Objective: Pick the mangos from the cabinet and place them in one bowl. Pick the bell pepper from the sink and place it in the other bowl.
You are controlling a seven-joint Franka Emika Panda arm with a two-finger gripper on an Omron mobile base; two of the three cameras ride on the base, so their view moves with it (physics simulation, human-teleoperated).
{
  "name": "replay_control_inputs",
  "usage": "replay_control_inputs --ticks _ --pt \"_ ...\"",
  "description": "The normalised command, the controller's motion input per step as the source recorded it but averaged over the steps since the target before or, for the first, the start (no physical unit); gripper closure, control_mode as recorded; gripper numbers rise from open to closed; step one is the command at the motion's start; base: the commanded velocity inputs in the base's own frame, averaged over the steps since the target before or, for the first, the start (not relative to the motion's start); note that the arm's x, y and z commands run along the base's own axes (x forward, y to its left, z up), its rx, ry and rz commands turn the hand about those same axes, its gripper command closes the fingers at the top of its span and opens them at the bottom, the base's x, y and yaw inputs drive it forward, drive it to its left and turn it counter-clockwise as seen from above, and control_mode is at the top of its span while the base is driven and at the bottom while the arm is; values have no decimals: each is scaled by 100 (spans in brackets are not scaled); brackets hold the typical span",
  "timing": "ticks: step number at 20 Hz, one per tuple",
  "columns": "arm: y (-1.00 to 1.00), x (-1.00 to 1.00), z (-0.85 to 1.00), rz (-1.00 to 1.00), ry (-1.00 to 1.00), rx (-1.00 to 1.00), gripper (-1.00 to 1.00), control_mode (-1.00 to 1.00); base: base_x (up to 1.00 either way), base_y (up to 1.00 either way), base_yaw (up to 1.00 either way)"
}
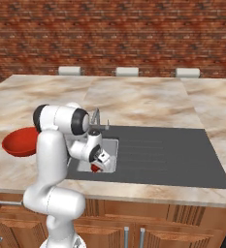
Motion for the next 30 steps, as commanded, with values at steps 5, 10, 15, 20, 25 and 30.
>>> replay_control_inputs --ticks 5,10,15,20,25,30 --pt "12 0 34 -1 -3 5 100 -100 0 0 0" --pt "-2 -1 40 0 0 0 100 -100 0 0 0" --pt "0 -14 38 0 -2 0 100 -100 0 0 0" --pt "-7 -23 26 -1 -6 0 100 -100 0 0 0" --pt "0 -22 48 0 -11 0 100 -100 0 0 0" --pt "0 -19 51 0 -7 0 100 -100 0 0 0"
